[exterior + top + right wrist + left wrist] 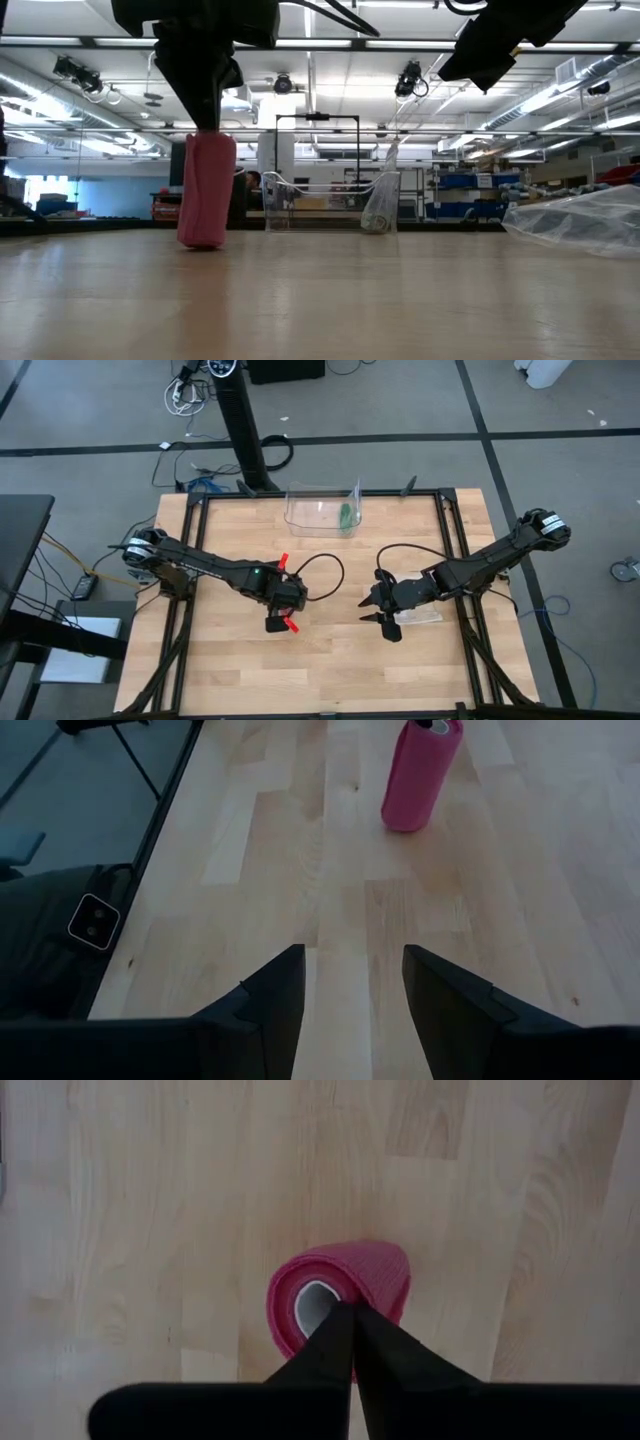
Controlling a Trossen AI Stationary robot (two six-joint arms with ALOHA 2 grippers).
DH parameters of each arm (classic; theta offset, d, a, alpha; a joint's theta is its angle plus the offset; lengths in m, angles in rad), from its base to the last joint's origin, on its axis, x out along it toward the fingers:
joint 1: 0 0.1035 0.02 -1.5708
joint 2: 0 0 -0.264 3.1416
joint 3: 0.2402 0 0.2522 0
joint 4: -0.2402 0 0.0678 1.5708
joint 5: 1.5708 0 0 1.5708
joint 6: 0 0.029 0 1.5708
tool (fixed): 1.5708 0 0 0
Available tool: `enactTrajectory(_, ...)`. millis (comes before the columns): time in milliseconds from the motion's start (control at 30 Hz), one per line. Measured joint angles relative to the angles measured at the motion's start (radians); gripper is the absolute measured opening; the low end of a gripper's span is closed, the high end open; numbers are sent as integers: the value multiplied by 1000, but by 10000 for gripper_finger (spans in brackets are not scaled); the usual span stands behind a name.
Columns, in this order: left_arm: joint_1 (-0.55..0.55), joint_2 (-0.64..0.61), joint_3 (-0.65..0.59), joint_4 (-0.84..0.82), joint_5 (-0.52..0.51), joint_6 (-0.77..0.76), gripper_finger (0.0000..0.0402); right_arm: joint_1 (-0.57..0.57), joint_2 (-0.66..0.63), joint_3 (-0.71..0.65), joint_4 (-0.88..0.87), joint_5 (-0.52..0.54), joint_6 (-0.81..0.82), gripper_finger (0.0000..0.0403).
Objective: Roll bandage
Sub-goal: Roll the pink bandage, then put the pink bandage into the transparent zip bag
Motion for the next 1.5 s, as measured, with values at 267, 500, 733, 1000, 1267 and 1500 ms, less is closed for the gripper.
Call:
enactTrajectory(267, 0, 0, 0, -1, 2, -22, 32, 0, 0, 0, 0, -15, 0, 170)
enactTrajectory(500, -3, 0, 0, -2, 10, -22, 64, 0, 0, 0, 0, -26, 0, 170)
enactTrajectory(733, -4, 0, 0, -10, 73, 1, 53, 0, 0, 0, 0, -35, -1, 169)
enactTrajectory(1000, -4, 0, 0, -47, 52, 2, 8, 0, 0, 0, 0, -35, -2, 166)
enactTrajectory(1267, -4, 2, 57, -90, -43, -29, 13, 0, 0, 0, 0, -40, -7, 165)
enactTrajectory(1500, -4, 2, 86, -92, -48, -29, 31, 5, 0, 0, 0, -52, -8, 164)
